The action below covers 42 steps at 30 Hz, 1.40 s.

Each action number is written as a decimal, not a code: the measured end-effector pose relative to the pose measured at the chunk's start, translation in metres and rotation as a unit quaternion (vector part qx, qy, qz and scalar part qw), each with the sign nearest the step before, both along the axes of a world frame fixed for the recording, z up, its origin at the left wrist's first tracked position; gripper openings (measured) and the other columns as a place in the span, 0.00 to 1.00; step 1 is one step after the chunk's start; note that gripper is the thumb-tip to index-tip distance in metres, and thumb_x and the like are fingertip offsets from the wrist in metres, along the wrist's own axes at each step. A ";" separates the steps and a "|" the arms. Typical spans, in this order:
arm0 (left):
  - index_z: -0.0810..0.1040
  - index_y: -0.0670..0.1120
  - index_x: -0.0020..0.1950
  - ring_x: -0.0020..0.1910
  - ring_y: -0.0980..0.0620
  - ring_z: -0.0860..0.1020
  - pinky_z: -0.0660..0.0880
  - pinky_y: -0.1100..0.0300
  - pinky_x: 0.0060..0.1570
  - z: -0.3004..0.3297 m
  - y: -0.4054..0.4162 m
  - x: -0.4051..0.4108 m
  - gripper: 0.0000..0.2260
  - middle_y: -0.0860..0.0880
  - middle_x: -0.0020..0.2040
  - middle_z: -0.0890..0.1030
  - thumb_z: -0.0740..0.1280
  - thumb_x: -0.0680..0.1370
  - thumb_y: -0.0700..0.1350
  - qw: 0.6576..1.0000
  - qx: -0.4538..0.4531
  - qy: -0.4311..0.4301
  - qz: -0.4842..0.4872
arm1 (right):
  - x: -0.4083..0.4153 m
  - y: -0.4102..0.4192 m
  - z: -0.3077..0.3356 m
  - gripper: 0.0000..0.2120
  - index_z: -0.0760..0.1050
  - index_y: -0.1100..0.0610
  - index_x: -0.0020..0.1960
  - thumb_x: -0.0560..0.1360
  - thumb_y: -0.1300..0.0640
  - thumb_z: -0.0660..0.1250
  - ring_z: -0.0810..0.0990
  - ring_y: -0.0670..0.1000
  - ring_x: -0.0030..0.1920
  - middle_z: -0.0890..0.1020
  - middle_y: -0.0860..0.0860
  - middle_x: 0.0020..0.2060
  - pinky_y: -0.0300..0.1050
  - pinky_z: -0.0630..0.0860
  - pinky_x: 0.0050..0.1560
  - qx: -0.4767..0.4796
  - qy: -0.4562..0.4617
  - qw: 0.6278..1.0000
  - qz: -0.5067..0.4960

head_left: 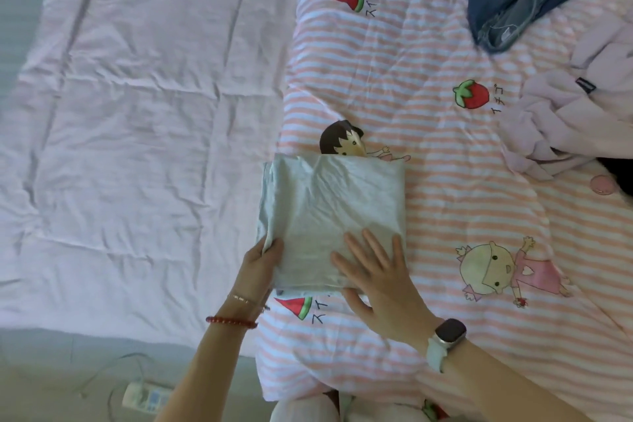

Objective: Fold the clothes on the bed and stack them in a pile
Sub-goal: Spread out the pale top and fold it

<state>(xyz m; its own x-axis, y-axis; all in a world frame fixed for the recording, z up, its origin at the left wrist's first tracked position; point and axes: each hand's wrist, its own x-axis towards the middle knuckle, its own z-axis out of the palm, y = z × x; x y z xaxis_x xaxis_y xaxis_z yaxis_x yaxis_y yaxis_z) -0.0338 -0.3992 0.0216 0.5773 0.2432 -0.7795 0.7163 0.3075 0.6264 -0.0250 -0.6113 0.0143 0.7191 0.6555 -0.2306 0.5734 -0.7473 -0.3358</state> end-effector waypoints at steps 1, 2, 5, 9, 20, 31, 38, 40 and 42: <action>0.78 0.43 0.47 0.46 0.46 0.80 0.77 0.51 0.51 0.000 0.001 -0.006 0.10 0.46 0.44 0.83 0.58 0.80 0.36 1.000 -0.014 0.016 0.020 | -0.003 -0.004 -0.003 0.23 0.72 0.48 0.67 0.74 0.46 0.56 0.68 0.62 0.68 0.70 0.54 0.69 0.74 0.63 0.60 -0.014 -0.003 1.000 0.018; 0.78 0.42 0.46 0.47 0.45 0.79 0.76 0.49 0.52 -0.002 0.004 -0.009 0.10 0.45 0.44 0.82 0.57 0.80 0.36 0.998 -0.017 0.037 0.037 | -0.005 -0.007 -0.005 0.23 0.71 0.48 0.67 0.74 0.46 0.56 0.67 0.62 0.68 0.69 0.54 0.69 0.74 0.64 0.59 -0.028 -0.006 0.999 0.038; 0.76 0.43 0.41 0.47 0.44 0.75 0.73 0.48 0.53 -0.006 0.011 -0.010 0.07 0.44 0.42 0.78 0.61 0.78 0.39 0.997 0.031 0.076 -0.004 | -0.006 -0.014 -0.011 0.24 0.71 0.46 0.67 0.71 0.49 0.63 0.68 0.63 0.68 0.69 0.55 0.69 0.73 0.67 0.57 -0.064 -0.017 0.994 0.092; 0.72 0.45 0.61 0.50 0.44 0.74 0.70 0.55 0.46 0.002 0.002 -0.005 0.22 0.45 0.51 0.75 0.63 0.68 0.47 0.958 0.226 0.059 -0.164 | 0.002 -0.015 -0.010 0.39 0.70 0.45 0.68 0.59 0.58 0.77 0.67 0.62 0.68 0.68 0.55 0.69 0.70 0.69 0.58 -0.111 0.019 0.988 0.101; 0.62 0.52 0.73 0.73 0.35 0.55 0.53 0.33 0.67 -0.030 -0.035 0.047 0.23 0.42 0.75 0.59 0.50 0.78 0.54 0.596 0.572 -0.149 -0.543 | 0.050 0.011 -0.018 0.26 0.59 0.56 0.74 0.77 0.51 0.51 0.52 0.58 0.75 0.56 0.58 0.75 0.62 0.53 0.70 0.000 -0.013 0.986 -0.166; 0.50 0.48 0.76 0.67 0.42 0.69 0.68 0.48 0.65 -0.044 0.016 0.037 0.43 0.42 0.72 0.64 0.69 0.70 0.61 0.960 0.218 0.060 -0.166 | 0.040 0.014 -0.044 0.26 0.58 0.61 0.73 0.78 0.58 0.61 0.61 0.59 0.70 0.64 0.59 0.70 0.49 0.59 0.69 0.135 0.120 0.855 -0.487; 0.75 0.42 0.49 0.39 0.50 0.79 0.76 0.59 0.36 -0.037 0.029 0.044 0.12 0.45 0.44 0.80 0.72 0.72 0.47 0.990 0.096 0.045 -0.088 | 0.060 0.009 -0.023 0.11 0.71 0.59 0.59 0.76 0.58 0.64 0.77 0.54 0.49 0.78 0.55 0.53 0.50 0.73 0.52 0.272 0.317 0.674 -0.610; 0.74 0.42 0.50 0.43 0.47 0.80 0.78 0.54 0.43 -0.037 0.028 0.044 0.12 0.44 0.46 0.80 0.71 0.73 0.47 0.989 0.094 0.043 -0.102 | 0.058 0.005 -0.019 0.12 0.69 0.56 0.58 0.76 0.59 0.65 0.76 0.51 0.46 0.77 0.51 0.49 0.47 0.73 0.48 0.286 0.333 0.669 -0.600; 0.73 0.41 0.53 0.48 0.44 0.79 0.77 0.49 0.51 -0.034 0.030 0.042 0.13 0.43 0.49 0.79 0.70 0.74 0.46 0.982 0.116 0.033 -0.142 | 0.053 0.004 -0.014 0.13 0.68 0.55 0.59 0.76 0.59 0.65 0.76 0.50 0.45 0.76 0.49 0.48 0.45 0.73 0.45 0.306 0.324 0.671 -0.593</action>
